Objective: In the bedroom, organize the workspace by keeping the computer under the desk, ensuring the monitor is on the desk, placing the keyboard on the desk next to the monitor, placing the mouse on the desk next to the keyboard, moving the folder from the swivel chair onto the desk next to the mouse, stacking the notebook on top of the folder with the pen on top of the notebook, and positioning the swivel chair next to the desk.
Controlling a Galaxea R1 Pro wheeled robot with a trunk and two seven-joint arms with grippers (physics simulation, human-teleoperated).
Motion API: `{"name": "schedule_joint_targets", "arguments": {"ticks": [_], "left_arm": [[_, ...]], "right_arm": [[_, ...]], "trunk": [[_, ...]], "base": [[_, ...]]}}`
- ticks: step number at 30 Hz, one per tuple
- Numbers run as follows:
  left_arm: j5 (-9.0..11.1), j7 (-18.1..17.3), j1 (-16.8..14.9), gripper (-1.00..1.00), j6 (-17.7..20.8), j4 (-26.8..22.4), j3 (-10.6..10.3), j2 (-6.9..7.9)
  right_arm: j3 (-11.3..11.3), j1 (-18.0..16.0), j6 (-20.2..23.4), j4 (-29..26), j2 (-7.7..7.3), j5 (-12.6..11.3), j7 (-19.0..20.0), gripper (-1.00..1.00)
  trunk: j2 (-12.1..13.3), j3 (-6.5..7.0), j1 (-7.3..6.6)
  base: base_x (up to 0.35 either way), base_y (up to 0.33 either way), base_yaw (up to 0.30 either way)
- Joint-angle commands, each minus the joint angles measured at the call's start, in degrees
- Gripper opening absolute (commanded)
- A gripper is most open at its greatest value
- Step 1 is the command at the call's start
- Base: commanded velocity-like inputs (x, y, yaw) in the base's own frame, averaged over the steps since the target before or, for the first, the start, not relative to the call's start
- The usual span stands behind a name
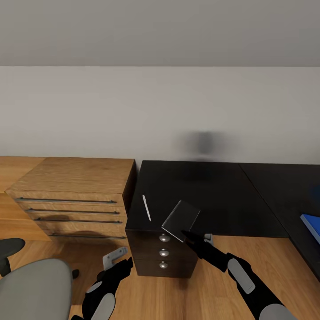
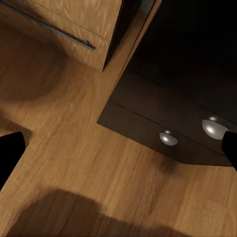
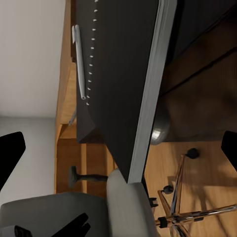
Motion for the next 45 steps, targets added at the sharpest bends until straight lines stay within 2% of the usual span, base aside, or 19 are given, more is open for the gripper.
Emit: {"name": "schedule_joint_targets", "arguments": {"ticks": [1, 20, 29, 41, 42, 45], "left_arm": [[0.3, 0.4, 0.0, 1.00, 0.2, -0.1, 0.0, 0.00], [0.3, 0.4, 0.0, 1.00, 0.2, -0.1, 0.0, 0.00], [0.4, 0.4, 0.0, 1.00, 0.2, 0.6, 0.0, -0.07], [0.4, 0.3, 0.0, 1.00, 0.2, 0.7, 0.0, -0.08], [0.4, 0.3, 0.0, 1.00, 0.2, 0.7, 0.0, -0.08], [0.4, 0.3, 0.0, 1.00, 0.2, 0.7, 0.0, -0.08]], "right_arm": [[0.2, 0.0, 0.2, 0.0, -0.05, -0.5, -0.1, 1.00], [0.0, 0.0, 0.1, 0.1, 0.13, -0.5, -0.4, 1.00], [-0.2, 0.0, 0.1, 0.1, 0.14, -0.5, -2.9, 1.00], [-0.1, 0.0, 0.1, 0.1, 0.14, -0.5, -3.2, 1.00], [-0.1, 0.0, 0.1, 0.1, 0.14, -0.5, -3.2, -1.00], [0.0, 0.0, 0.2, 0.0, 0.14, -0.5, -3.2, -1.00]], "trunk": [[0.0, -0.05, 0.00], [0.0, -0.05, 0.00], [0.0, -0.05, 0.00], [0.0, -0.05, 0.00], [0.0, -0.05, 0.00], [0.0, -0.05, 0.00]], "base": [[0.000, 0.000, 0.000], [0.000, 0.000, 0.000], [0.000, 0.000, 0.000], [0.000, 0.000, 0.000], [0.000, 0.000, 0.000], [0.000, 0.000, 0.000]]}}
